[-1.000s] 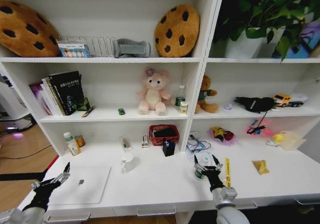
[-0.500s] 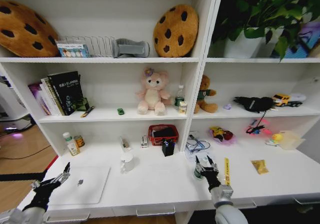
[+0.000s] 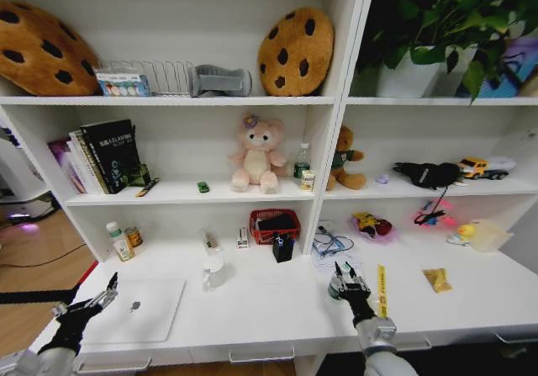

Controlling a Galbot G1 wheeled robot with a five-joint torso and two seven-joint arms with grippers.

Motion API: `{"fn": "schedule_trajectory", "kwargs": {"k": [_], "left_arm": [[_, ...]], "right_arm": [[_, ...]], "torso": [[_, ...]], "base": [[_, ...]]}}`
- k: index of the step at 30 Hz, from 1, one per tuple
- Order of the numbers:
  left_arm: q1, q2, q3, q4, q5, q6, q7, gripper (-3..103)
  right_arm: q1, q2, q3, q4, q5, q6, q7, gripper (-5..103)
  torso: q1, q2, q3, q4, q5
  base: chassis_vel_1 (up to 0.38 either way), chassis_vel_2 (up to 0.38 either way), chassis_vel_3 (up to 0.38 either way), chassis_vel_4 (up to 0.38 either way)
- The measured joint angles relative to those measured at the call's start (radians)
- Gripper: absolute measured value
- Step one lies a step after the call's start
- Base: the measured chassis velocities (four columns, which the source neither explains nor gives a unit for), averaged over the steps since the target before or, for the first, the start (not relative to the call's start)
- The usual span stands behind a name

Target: Organize the objects on the table.

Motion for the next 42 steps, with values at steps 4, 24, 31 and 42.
{"fn": "schedule_trajectory", "kwargs": {"k": [4,24,31,42], "left_arm": [[0.000,0.000,0.000,0.000,0.000,0.000,0.000,100],[0.000,0.000,0.000,0.000,0.000,0.000,0.000,100],[0.000,0.000,0.000,0.000,0.000,0.000,0.000,100],[0.000,0.000,0.000,0.000,0.000,0.000,0.000,100]], "right_arm": [[-0.112,-0.017,0.053,0.089,0.011,-0.073,0.070,30],[-0.382,0.023,-0.074,-0.135,-0.198,0.226,0.121,30],[-0.254,0.044,-0.114,-0.434,-0.199,0.309,0.078,30],[0.022,0.078,-0.141,-0.912,-0.144,0.428,-0.043,30]], "torso": [[0.000,0.000,0.000,-0.0002,0.0000],[0.000,0.000,0.000,-0.0001,0.0001],[0.000,0.000,0.000,0.0000,-0.0002],[0.000,0.000,0.000,-0.0001,-0.0001]], "base": [[0.000,0.000,0.000,0.000],[0.000,0.000,0.000,0.000],[0.000,0.000,0.000,0.000],[0.000,0.000,0.000,0.000]]}}
